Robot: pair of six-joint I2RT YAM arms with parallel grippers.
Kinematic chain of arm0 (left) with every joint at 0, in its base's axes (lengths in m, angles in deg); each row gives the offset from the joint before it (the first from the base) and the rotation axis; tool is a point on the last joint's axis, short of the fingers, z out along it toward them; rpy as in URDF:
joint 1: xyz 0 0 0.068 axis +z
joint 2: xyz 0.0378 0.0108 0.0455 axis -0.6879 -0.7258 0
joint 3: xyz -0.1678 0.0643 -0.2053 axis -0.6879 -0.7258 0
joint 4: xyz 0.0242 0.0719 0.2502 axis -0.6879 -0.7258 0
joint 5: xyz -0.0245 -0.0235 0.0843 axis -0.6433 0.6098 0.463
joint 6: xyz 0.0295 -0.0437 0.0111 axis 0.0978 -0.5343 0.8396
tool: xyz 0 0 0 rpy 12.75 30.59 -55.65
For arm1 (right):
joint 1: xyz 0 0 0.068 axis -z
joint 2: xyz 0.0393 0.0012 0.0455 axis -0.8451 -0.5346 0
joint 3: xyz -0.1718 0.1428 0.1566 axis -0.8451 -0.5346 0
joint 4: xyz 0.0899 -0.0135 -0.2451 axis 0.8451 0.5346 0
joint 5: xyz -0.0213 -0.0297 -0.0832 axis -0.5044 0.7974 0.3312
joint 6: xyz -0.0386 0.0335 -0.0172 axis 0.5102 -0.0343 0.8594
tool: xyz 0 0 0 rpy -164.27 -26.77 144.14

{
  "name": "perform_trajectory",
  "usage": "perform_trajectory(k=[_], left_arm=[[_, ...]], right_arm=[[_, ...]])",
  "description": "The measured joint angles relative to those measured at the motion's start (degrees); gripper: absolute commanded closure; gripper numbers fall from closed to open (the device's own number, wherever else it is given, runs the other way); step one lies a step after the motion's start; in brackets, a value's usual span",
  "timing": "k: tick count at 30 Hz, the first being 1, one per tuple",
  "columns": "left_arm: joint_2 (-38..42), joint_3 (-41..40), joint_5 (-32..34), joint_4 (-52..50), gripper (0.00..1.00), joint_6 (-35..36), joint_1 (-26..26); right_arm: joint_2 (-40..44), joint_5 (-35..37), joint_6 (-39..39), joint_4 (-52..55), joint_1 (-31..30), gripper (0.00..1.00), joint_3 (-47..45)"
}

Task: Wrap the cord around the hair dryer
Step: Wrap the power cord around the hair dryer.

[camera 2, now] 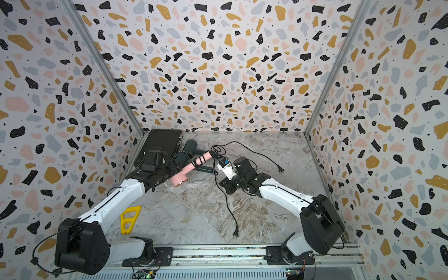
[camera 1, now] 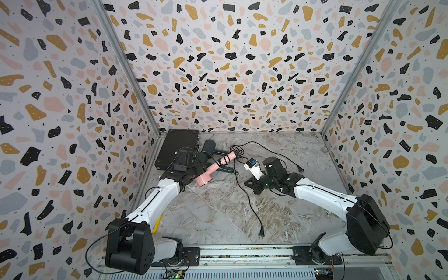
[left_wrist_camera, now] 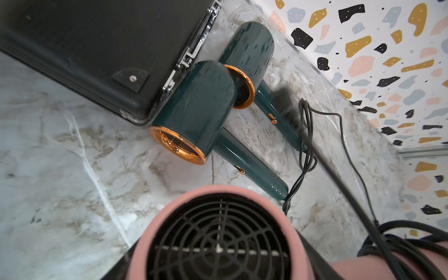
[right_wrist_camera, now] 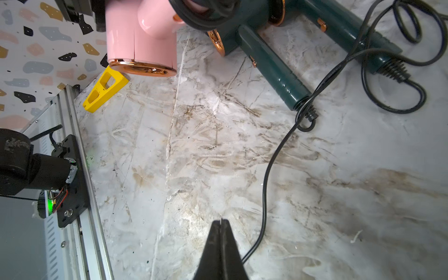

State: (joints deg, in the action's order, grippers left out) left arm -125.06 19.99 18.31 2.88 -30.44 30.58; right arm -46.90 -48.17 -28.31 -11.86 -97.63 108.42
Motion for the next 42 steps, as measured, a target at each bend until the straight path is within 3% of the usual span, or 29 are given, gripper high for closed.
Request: perform_trajectory(k=[6,10,14,17,20,26,32,34,38,42], left_arm=[[-0.04,1.46,1.49,-2.60,1.00,2.47,-1.22],[-0.37,6.21,0.50,-8.55,1.00,5.90,-1.33],[-1.42,13.94,-5.35,-14.62,1.00,10.08,-1.55],[-3.45,20.59,-12.74,-19.89,1.00,13.35,-1.55],[-6.19,27.02,-20.90,-25.64,1.00,16.61,-1.75],[-8.63,33.99,-32.46,-37.16,1.00,24.24,-3.74],[-8.79,34.80,-37.00,-45.42,1.00,31.17,-6.84],[-8.79,34.80,-37.70,-47.45,1.00,33.20,-7.13],[-8.79,34.73,-38.56,-49.79,1.00,36.06,-7.21],[-8.79,34.71,-39.63,-50.60,1.00,37.70,-7.98]], right_arm=[[3.15,1.22,0.42,-1.49,0.57,1.00,-2.40],[7.54,-0.07,0.31,-4.63,4.61,1.00,-7.13],[11.50,-2.82,1.31,-7.37,9.73,0.76,-9.92],[12.39,-6.23,2.19,-13.14,13.29,0.53,-12.61],[11.98,-9.38,2.89,-19.89,15.39,0.38,-16.63],[7.43,-17.18,0.11,-39.71,16.48,0.36,-22.53],[-4.83,-26.67,-12.61,-69.92,18.60,0.34,-23.50],[-7.56,-29.09,-15.93,-75.54,18.82,0.33,-23.32],[-8.26,-33.18,-19.80,-80.81,18.53,0.30,-22.51],[-5.77,-34.60,-18.53,-78.51,16.68,0.28,-21.11]])
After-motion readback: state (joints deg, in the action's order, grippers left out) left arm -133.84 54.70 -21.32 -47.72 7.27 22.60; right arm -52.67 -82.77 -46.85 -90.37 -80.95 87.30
